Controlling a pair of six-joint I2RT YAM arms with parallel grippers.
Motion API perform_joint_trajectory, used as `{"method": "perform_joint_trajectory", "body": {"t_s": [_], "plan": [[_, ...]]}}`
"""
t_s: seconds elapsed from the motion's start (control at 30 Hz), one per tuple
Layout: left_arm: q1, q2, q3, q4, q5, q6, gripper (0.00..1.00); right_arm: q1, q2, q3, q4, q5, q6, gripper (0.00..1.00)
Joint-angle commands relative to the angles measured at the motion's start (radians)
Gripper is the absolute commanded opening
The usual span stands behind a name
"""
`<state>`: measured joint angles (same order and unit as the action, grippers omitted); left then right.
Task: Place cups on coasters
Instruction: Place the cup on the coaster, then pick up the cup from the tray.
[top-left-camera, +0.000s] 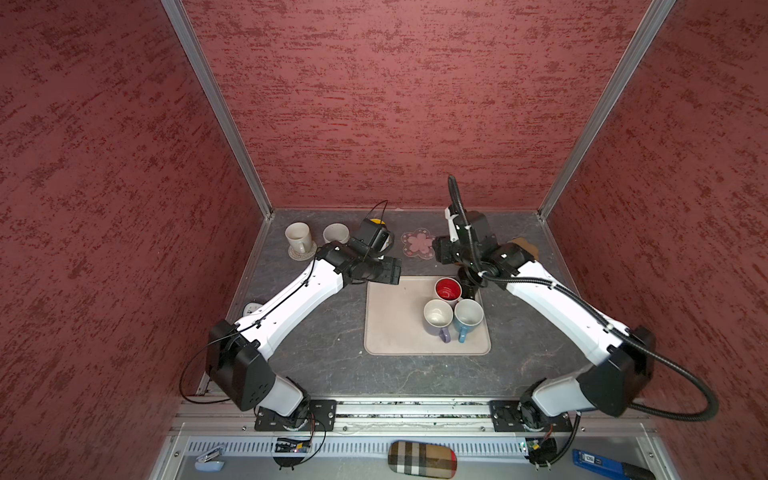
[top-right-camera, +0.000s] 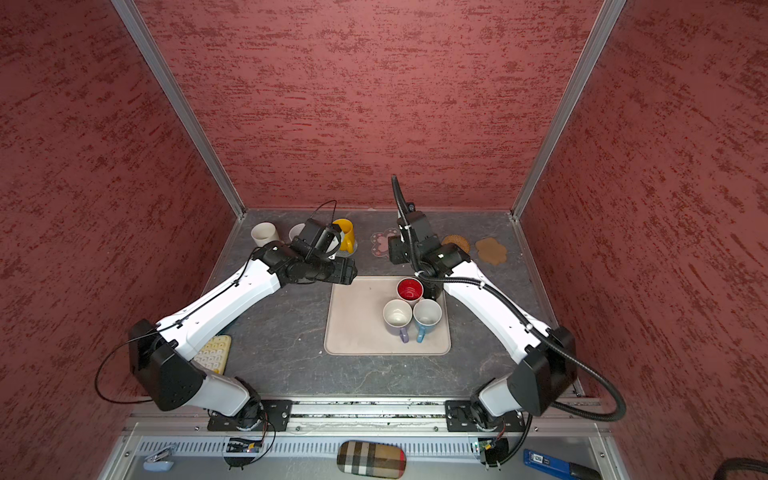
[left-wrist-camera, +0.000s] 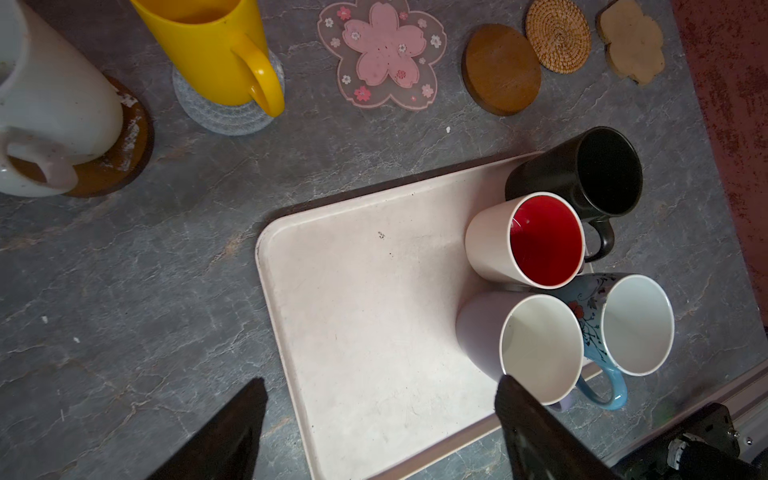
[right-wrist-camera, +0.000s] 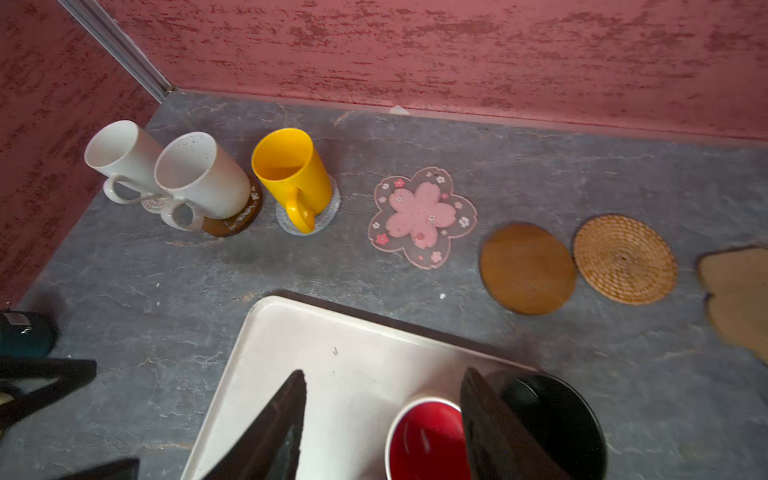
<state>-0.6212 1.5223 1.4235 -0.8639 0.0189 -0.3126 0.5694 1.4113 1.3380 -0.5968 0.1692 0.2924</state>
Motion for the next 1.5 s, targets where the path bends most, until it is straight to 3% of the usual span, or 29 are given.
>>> {"method": "perform_joint_trajectory", "body": {"t_s": [0.0,0.13,0.33,0.57,0.7,0.87,1.07,1.2,1.47], "plan": [[-0.014,0.033,0.035,0.05,0.047,-0.014,0.86,-0.025,-0.095,-0.084,-0.053,0.027,0.054,0.63],[-0.035,0.068,0.046,0.067,0.092,-0.008,0.82,-0.056,-0.193,-0.186,-0.078,-0.002,0.092,0.7],[-0.095,0.074,0.024,0.041,0.095,-0.027,0.69,-0.135,-0.274,-0.307,-0.093,-0.114,0.148,0.67],[-0.209,0.025,-0.041,-0.027,0.072,-0.055,0.63,-0.186,-0.332,-0.408,-0.103,-0.196,0.193,0.66],[-0.282,-0.009,-0.078,-0.038,0.067,-0.091,0.54,-0.216,-0.354,-0.443,-0.089,-0.233,0.202,0.72],[-0.367,0.0,-0.083,-0.064,0.038,-0.211,0.52,-0.236,-0.345,-0.452,-0.052,-0.246,0.214,0.76],[-0.469,0.081,-0.035,-0.052,-0.014,-0.33,0.58,-0.25,-0.355,-0.473,0.003,-0.243,0.238,0.8],[-0.497,0.142,0.002,-0.045,-0.04,-0.378,0.66,-0.267,-0.381,-0.499,0.051,-0.257,0.249,0.84],[-0.524,0.208,0.0,0.035,-0.075,-0.519,0.71,-0.341,-0.493,-0.603,0.151,-0.277,0.31,0.9]]}}
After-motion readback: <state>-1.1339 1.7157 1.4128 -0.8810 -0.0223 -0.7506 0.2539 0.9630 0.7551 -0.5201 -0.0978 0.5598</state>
